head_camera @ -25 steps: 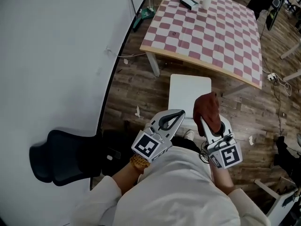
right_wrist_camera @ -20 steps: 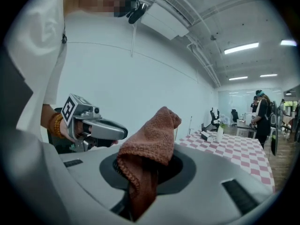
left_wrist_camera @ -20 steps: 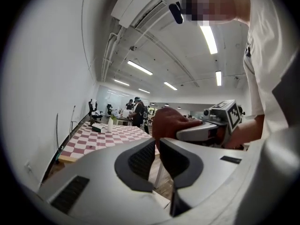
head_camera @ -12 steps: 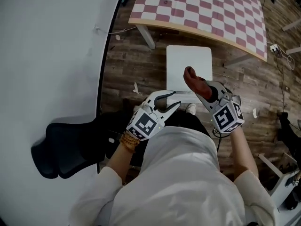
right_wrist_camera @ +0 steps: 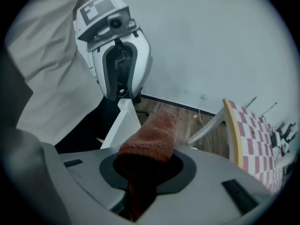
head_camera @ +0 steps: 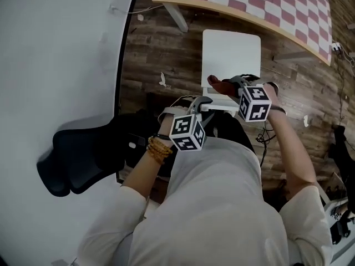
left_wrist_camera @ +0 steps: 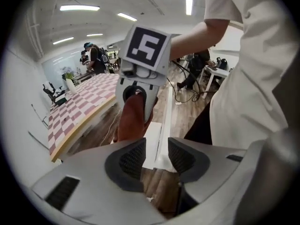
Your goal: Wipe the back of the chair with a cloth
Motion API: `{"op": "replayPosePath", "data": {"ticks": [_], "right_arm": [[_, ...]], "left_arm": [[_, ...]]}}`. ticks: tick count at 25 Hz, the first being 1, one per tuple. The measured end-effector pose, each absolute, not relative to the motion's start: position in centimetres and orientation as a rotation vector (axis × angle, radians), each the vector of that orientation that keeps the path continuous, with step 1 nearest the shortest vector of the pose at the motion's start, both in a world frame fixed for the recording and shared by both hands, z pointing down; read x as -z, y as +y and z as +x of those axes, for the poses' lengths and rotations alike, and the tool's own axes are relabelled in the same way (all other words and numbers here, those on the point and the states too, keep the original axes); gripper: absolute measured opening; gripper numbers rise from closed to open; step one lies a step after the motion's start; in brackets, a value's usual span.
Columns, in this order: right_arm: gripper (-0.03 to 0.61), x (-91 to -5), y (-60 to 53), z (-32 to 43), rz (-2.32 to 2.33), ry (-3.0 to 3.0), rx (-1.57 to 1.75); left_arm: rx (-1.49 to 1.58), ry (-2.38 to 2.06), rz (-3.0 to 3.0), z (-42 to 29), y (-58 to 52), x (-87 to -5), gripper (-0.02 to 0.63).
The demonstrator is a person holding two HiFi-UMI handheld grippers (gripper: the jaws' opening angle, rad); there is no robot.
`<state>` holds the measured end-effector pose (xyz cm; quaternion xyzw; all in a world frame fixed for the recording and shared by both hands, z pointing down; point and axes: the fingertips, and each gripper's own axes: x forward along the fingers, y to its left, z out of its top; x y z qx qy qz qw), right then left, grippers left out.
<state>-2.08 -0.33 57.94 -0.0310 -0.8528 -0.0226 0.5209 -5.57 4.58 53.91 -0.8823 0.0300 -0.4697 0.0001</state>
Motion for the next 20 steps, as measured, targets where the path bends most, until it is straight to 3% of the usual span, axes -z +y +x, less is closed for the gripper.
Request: {"op": "replayPosePath", "data": {"ticks": [8,20], "right_arm": [[0.083,-69.9,1.8,-1.6,-0.466,-1.859,0.016],[0.083,-77.2,3.4,-1.5,-0.734,-1.777,-0.012]], "left_arm": [[1.671,-0.013,-2.733,-5.4,5.3,-56.8,0.173],[1.792,-0.085,-2.739,-4.9,4.7,-58.9,0.175]]}}
